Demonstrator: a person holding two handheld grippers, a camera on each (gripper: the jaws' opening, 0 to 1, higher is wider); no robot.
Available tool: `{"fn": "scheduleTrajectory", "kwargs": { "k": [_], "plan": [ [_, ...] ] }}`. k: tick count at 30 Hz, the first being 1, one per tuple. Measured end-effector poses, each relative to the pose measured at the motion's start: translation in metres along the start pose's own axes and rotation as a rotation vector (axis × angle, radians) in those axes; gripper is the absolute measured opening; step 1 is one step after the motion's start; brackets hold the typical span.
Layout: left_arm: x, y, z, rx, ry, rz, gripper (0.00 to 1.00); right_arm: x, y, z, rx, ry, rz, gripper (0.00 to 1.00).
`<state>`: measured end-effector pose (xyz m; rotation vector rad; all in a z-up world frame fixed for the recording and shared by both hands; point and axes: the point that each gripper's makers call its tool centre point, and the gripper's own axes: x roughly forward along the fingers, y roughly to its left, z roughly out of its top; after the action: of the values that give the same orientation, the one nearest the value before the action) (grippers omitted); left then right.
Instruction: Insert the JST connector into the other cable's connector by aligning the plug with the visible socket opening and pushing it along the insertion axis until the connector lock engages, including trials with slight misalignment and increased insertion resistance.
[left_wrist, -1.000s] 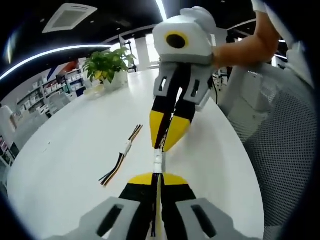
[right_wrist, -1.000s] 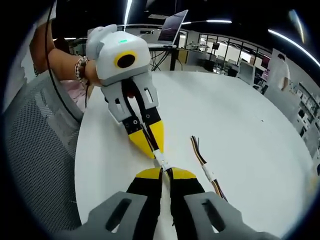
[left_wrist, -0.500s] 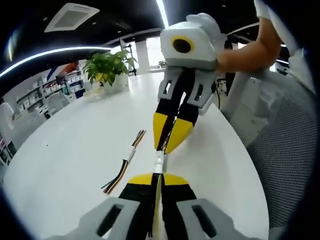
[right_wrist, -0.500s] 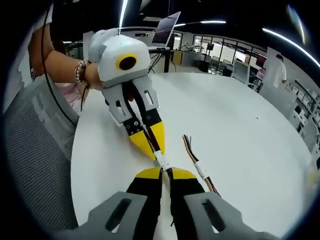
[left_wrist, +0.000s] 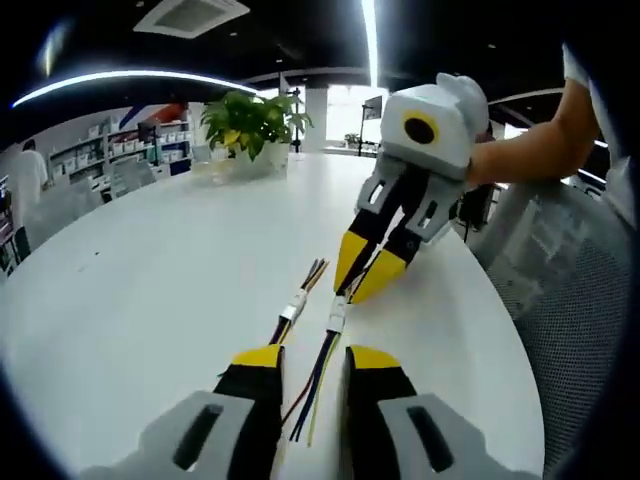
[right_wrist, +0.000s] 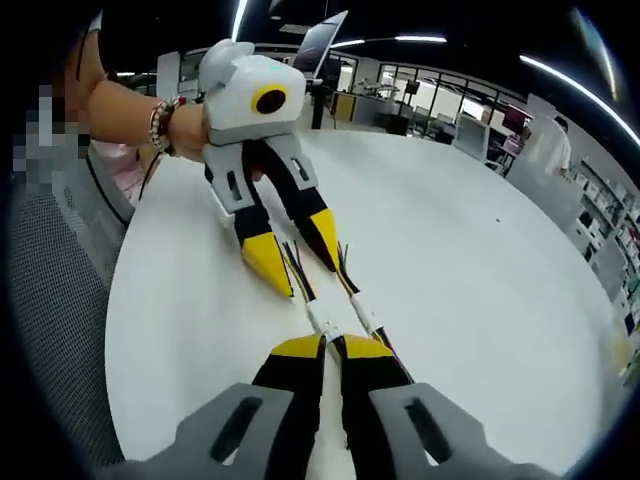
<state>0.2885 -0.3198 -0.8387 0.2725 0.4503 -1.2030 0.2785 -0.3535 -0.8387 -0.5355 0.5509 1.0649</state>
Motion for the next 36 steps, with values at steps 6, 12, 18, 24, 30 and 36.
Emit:
{"fn": "scheduleTrajectory", "kwargs": {
  "k": [6,12,18,24,30,36],
  "plan": [
    [0.003,0.000,0.005,-0.072,-0.051,-0.017,0.18,0.004,-0.004,-0.004,0.026,-0.013,0.002,0.03],
    [0.005,-0.005,0.002,-0.080,-0.050,-0.039,0.18,0.007,-0.004,-0.006,0.036,-0.012,-0.015,0.04],
    [0.003,-0.010,0.003,-0.056,-0.040,-0.038,0.18,0.005,0.001,-0.005,0.060,-0.010,0.008,0.06],
    [-0.011,-0.010,0.018,-0.013,-0.082,-0.033,0.22,-0.007,-0.002,0.011,0.111,-0.043,0.001,0.13],
    [-0.026,-0.003,0.047,-0.088,-0.167,0.023,0.45,-0.026,-0.011,0.028,0.157,-0.092,-0.050,0.27],
    [-0.043,-0.003,0.071,-0.202,-0.223,0.060,0.83,-0.051,-0.016,0.048,0.216,-0.161,-0.109,0.43]
  ]
}}
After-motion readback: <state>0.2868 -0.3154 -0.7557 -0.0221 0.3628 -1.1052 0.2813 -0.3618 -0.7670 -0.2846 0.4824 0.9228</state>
